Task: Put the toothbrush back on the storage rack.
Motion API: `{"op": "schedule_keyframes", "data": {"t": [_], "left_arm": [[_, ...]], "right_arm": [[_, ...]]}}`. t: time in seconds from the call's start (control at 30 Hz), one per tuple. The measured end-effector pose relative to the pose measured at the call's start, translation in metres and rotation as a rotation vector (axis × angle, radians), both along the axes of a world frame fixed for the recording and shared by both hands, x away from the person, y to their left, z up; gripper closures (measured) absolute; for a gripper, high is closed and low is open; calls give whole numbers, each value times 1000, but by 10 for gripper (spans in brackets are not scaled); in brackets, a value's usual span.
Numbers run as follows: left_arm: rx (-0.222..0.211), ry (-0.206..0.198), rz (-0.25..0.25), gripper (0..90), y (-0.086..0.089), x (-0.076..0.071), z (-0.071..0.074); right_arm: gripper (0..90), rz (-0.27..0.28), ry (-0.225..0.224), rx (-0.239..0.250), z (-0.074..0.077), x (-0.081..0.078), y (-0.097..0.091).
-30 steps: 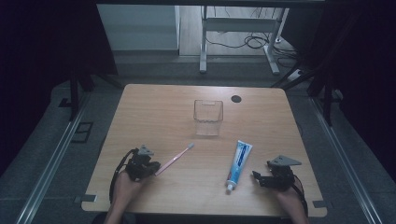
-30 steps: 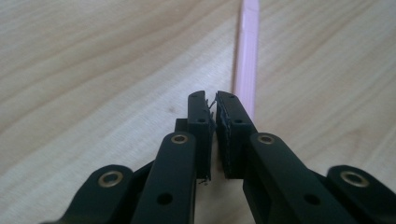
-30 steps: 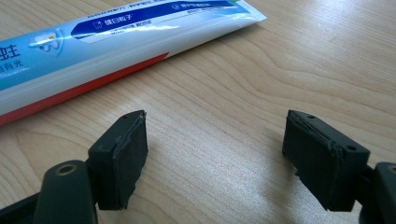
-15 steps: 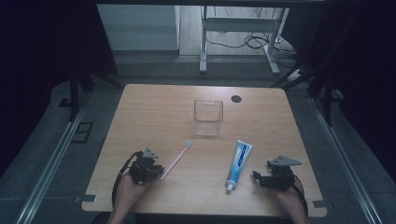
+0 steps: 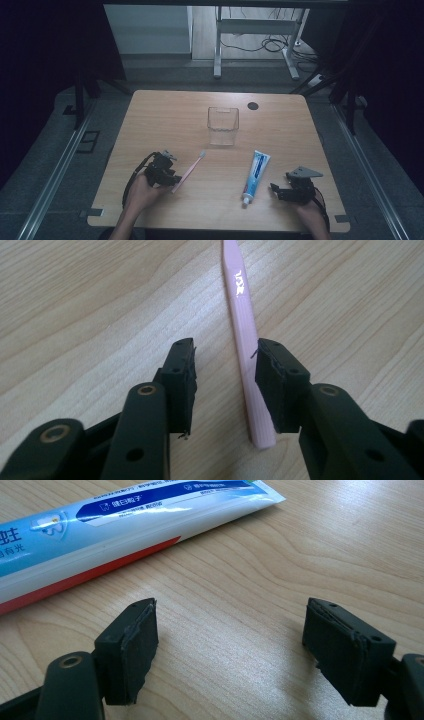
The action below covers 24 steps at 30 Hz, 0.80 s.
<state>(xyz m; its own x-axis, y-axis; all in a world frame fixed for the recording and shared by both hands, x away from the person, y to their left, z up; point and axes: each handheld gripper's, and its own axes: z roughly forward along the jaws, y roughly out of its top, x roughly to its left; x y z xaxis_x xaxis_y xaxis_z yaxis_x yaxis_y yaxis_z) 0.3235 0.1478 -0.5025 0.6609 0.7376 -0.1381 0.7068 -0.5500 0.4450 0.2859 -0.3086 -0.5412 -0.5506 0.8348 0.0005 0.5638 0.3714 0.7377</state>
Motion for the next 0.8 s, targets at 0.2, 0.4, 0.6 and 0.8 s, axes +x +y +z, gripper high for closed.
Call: {"op": "schedule_keyframes", "data": {"t": [0.2,0.4,0.6,0.8], "left_arm": [[41,23,-24,565,-12,9,3],[74,40,-43,561,-23,18,7],[144,71,-81,563,-40,30,7],[198,98,-85,581,-53,41,6]], "right_arm": [[225,-2,3,1,0,0,0],[225,-1,1,1,0,0,0],[225,-2,2,1,0,0,0],[225,-1,2,1,0,0,0]]}}
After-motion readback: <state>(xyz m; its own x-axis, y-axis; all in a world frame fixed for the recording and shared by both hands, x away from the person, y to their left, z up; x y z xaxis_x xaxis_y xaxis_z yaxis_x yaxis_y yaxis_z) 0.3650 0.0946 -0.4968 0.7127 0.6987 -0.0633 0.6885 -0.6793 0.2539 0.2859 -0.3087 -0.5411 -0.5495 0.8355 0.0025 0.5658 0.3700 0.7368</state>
